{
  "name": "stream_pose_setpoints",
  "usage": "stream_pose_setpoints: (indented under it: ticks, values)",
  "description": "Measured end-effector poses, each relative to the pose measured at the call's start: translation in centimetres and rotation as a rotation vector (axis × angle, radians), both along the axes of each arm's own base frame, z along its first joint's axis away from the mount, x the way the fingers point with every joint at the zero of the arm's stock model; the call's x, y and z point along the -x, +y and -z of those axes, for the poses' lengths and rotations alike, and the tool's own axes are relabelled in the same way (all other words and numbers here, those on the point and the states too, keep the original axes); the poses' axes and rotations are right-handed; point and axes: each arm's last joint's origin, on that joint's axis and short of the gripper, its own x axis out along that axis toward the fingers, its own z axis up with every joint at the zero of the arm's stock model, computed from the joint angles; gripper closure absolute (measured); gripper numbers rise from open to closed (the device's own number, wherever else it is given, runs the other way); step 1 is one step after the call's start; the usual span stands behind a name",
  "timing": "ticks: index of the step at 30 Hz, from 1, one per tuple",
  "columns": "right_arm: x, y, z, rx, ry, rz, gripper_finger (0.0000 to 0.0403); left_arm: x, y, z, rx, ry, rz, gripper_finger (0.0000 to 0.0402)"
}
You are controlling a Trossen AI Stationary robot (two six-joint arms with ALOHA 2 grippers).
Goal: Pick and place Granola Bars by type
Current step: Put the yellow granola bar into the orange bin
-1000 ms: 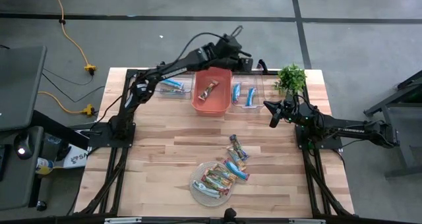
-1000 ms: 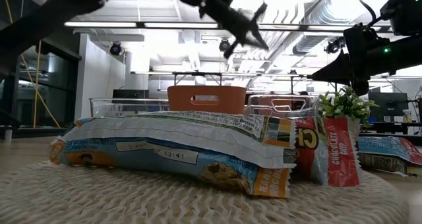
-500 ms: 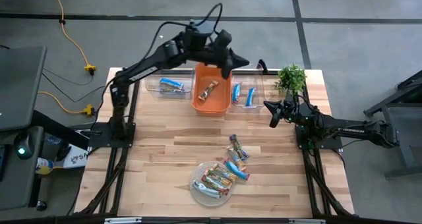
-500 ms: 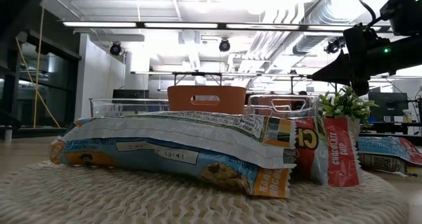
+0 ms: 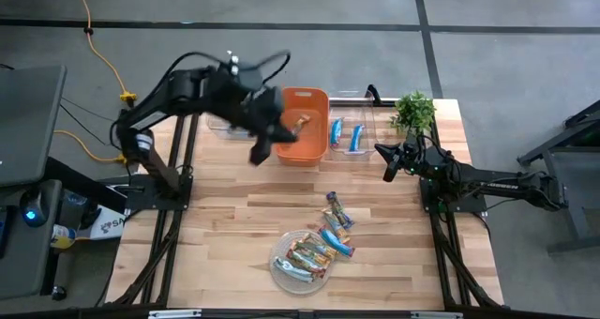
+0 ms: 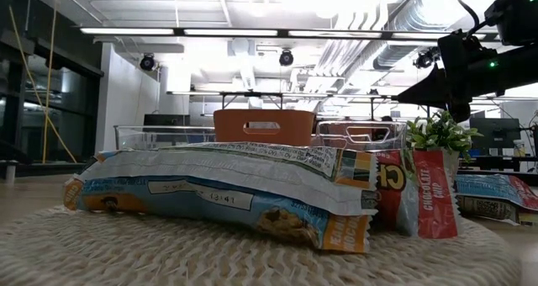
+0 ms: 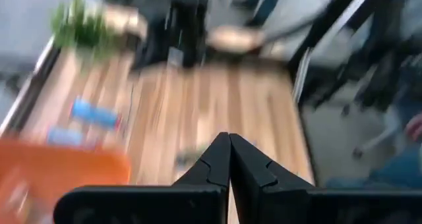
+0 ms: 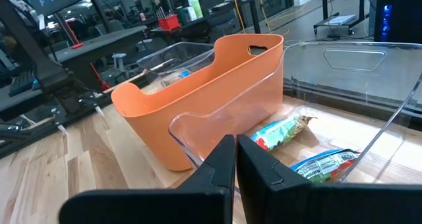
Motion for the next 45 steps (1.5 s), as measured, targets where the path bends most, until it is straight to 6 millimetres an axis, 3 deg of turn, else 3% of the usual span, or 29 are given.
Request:
stream_pose_setpoints:
  ticks: [6, 13, 17, 24, 29, 33, 45]
  values:
    - [0.0, 0.0, 0.0, 0.000, 0.000, 0.000, 0.0402, 2.6, -4.9, 1.9, -0.114, 0.295, -0.037, 0.0401]
    - [0.0, 0.0, 0.0, 0.000, 0.000, 0.000, 0.0402, 2.3, -11.9, 4.9, -0.303, 0.378, 0.061, 0.0401]
    - [0.0, 0.0, 0.0, 0.000, 0.000, 0.000, 0.0402, 2.2, -15.0, 8.5, -0.402, 0.467, 0.075, 0.0401]
    - [0.0, 0.0, 0.0, 0.000, 0.000, 0.000, 0.0402, 0.9, -19.0, 16.5, -0.398, 0.532, 0.182, 0.0401]
    - [0.0, 0.0, 0.0, 0.000, 0.000, 0.000, 0.0402, -0.3, -20.1, 21.7, -0.322, 0.491, 0.269, 0.0401]
    - [0.0, 0.0, 0.0, 0.000, 0.000, 0.000, 0.0402, -0.9, -20.6, 24.0, -0.291, 0.420, 0.328, 0.0401]
    - [0.0, 0.0, 0.0, 0.000, 0.000, 0.000, 0.0402, -1.3, -21.5, 26.1, -0.245, 0.293, 0.572, 0.0401]
